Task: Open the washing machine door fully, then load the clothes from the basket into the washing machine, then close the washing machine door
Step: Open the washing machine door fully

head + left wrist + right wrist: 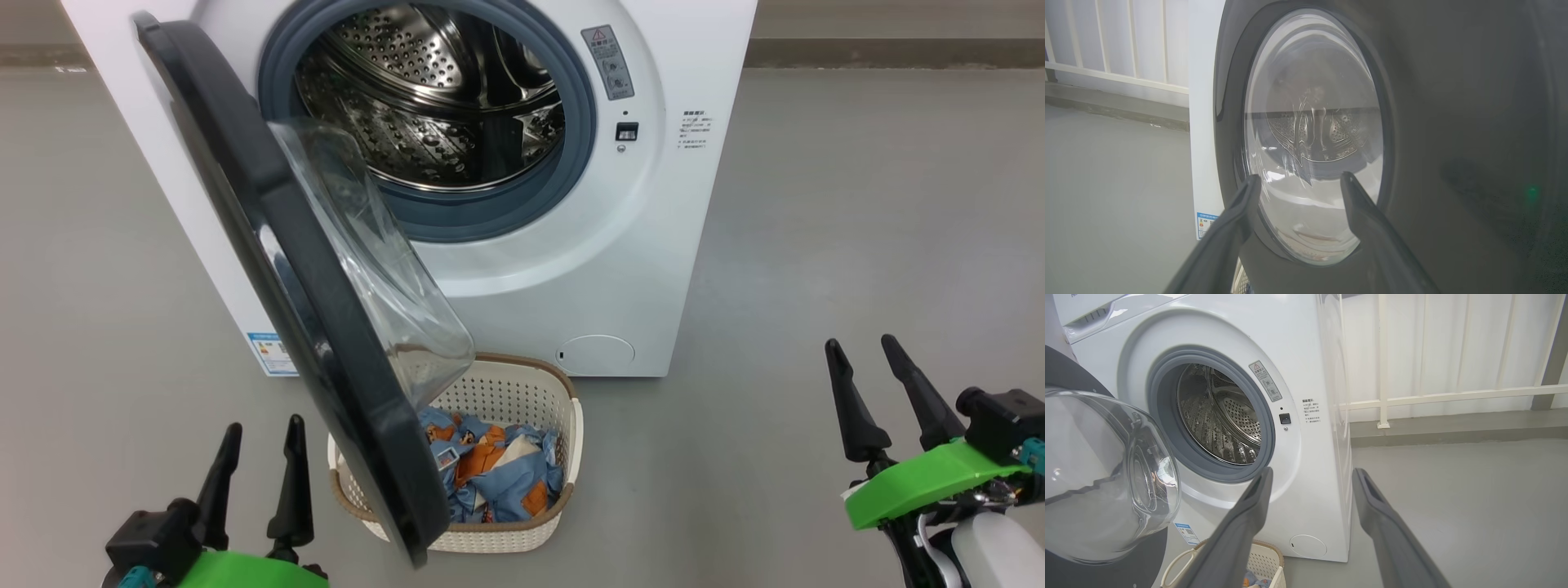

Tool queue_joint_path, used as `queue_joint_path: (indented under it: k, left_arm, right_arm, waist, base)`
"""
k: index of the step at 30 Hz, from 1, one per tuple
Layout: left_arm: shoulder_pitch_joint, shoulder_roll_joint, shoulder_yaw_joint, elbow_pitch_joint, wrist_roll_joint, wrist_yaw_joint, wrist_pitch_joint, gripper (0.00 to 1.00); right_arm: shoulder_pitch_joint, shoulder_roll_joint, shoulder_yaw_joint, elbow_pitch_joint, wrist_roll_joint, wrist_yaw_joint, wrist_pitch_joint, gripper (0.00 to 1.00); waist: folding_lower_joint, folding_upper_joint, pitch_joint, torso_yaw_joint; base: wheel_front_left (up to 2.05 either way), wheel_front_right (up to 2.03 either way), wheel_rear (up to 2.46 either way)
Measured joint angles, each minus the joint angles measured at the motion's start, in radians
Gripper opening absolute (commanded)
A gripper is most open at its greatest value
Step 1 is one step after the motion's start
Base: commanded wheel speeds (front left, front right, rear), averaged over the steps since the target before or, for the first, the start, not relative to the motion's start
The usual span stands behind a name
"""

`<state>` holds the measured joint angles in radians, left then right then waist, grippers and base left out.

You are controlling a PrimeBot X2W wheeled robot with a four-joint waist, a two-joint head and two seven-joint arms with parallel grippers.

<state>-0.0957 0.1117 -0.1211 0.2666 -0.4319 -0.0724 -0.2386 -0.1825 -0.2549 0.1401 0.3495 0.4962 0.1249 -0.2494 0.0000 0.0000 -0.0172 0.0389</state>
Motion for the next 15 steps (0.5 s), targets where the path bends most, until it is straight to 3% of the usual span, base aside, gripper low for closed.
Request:
queue_joint_path:
  k: [15]
  left_arm:
    - [-0.001,0.02,-0.005,-0.001,-0.006,0.003,0.0,1.0]
  right_arm:
    - [0.013,0.029,-0.026,-0.005,-0.066,0.0,0.0,1.0]
  waist:
    - [0.0,0.0,0.007,0.002]
  base:
    - [0.0,0.0,0.0]
